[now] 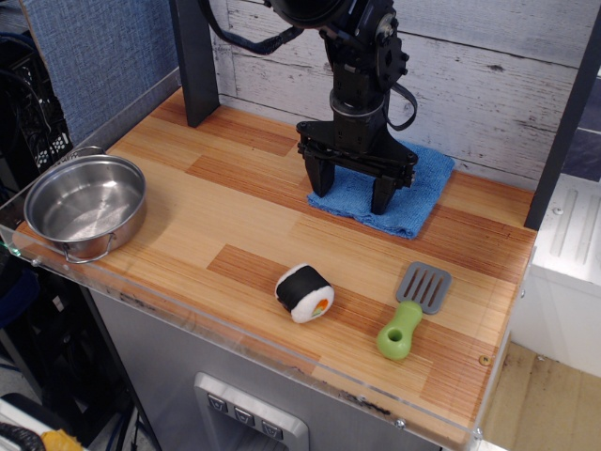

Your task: Slide the cloth behind the pot.

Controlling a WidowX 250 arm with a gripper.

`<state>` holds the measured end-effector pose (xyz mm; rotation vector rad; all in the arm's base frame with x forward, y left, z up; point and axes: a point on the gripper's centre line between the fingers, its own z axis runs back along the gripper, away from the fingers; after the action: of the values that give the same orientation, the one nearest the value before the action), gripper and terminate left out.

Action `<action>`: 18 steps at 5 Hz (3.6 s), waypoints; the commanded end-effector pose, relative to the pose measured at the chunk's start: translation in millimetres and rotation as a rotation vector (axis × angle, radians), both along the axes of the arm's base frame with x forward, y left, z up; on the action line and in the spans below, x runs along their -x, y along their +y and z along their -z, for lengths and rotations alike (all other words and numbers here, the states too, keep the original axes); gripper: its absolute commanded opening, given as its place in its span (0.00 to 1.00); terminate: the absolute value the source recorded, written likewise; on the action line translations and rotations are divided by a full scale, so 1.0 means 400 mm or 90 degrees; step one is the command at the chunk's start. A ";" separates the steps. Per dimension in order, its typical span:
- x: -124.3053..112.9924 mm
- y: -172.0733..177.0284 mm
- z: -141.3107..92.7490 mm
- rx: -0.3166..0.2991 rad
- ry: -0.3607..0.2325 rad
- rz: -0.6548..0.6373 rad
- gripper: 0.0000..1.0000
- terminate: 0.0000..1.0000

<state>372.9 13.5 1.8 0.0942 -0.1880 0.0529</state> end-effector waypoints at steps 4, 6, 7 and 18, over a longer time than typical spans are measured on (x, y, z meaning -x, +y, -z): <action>0.070 0.344 0.025 -0.070 0.124 -0.069 1.00 0.00; 0.127 0.493 0.020 -0.120 0.172 -0.100 1.00 0.00; 0.147 0.500 0.022 -0.104 0.181 -0.111 1.00 0.00; 0.218 0.141 -0.538 0.026 0.041 0.063 1.00 0.00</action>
<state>287.8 68.9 201.3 0.0300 -0.0810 -0.0358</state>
